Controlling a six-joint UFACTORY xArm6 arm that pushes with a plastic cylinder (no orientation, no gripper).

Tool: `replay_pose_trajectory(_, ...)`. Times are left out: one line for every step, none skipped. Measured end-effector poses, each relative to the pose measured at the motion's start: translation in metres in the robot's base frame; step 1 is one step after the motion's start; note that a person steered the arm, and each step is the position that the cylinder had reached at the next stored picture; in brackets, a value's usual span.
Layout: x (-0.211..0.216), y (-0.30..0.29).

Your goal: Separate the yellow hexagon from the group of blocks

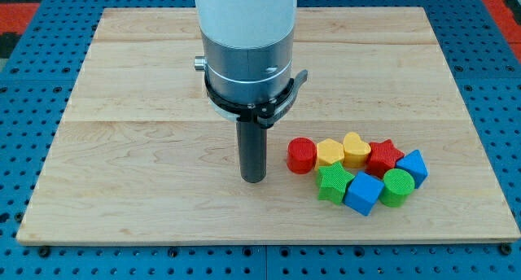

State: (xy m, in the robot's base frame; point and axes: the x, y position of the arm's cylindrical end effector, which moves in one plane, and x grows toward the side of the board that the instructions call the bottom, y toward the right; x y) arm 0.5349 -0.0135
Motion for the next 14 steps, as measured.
replay_pose_trajectory(0.000,-0.004)
replay_pose_trajectory(0.022,0.006)
replay_pose_trajectory(0.027,0.006)
replay_pose_trajectory(0.065,0.015)
replay_pose_trajectory(0.064,0.085)
replay_pose_trajectory(0.047,0.143)
replay_pose_trajectory(-0.012,0.125)
replay_pose_trajectory(-0.059,0.101)
replay_pose_trajectory(-0.086,0.040)
replay_pose_trajectory(-0.054,0.065)
replay_pose_trajectory(-0.058,-0.002)
replay_pose_trajectory(-0.149,-0.007)
replay_pose_trajectory(-0.174,0.003)
replay_pose_trajectory(-0.110,0.052)
